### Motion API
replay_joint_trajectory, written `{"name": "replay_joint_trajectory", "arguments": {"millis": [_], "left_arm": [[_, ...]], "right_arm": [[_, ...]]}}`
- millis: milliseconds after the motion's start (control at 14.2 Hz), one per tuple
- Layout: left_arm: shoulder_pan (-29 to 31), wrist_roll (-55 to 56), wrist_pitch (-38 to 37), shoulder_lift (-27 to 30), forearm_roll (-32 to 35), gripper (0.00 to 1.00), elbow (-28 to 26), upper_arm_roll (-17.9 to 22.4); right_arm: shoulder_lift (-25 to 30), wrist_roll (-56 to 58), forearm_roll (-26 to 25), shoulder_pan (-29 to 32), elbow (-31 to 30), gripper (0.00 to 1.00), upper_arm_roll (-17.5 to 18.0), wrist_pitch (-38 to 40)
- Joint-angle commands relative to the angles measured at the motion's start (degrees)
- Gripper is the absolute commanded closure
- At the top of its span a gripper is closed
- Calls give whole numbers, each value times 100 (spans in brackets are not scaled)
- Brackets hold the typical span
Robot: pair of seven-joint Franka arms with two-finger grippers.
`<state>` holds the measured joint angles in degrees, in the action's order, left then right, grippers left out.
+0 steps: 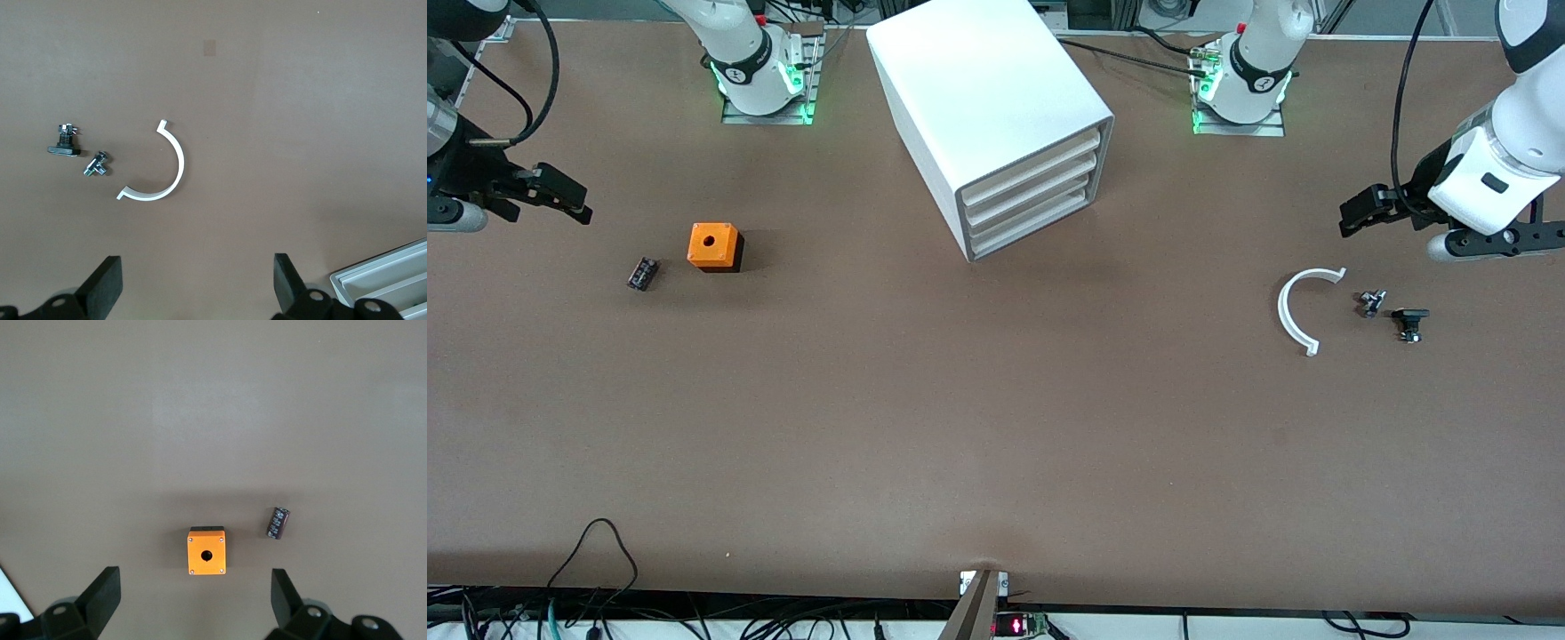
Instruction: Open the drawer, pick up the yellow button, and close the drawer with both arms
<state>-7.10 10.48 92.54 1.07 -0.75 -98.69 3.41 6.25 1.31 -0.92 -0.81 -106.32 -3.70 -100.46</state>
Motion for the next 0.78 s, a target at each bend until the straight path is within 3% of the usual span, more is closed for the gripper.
{"name": "replay_joint_trajectory", "arguments": {"millis": [0,141,494,706], "left_arm": [[25,-89,-210,-90,49,0,219,-25],[16,-37,-367,-326,49,0,561,-33],[-10,-37,-491,-406,49,0,641,-33],[-54,-28,-623,-748,75,0,974,-33]], "right_arm": [[-19,44,-49,63,50,0,36,70],[-19,44,-49,63,50,0,36,70],[-19,62,-49,63,50,0,36,70],[-45,44,-48,46,58,0,36,35]]}}
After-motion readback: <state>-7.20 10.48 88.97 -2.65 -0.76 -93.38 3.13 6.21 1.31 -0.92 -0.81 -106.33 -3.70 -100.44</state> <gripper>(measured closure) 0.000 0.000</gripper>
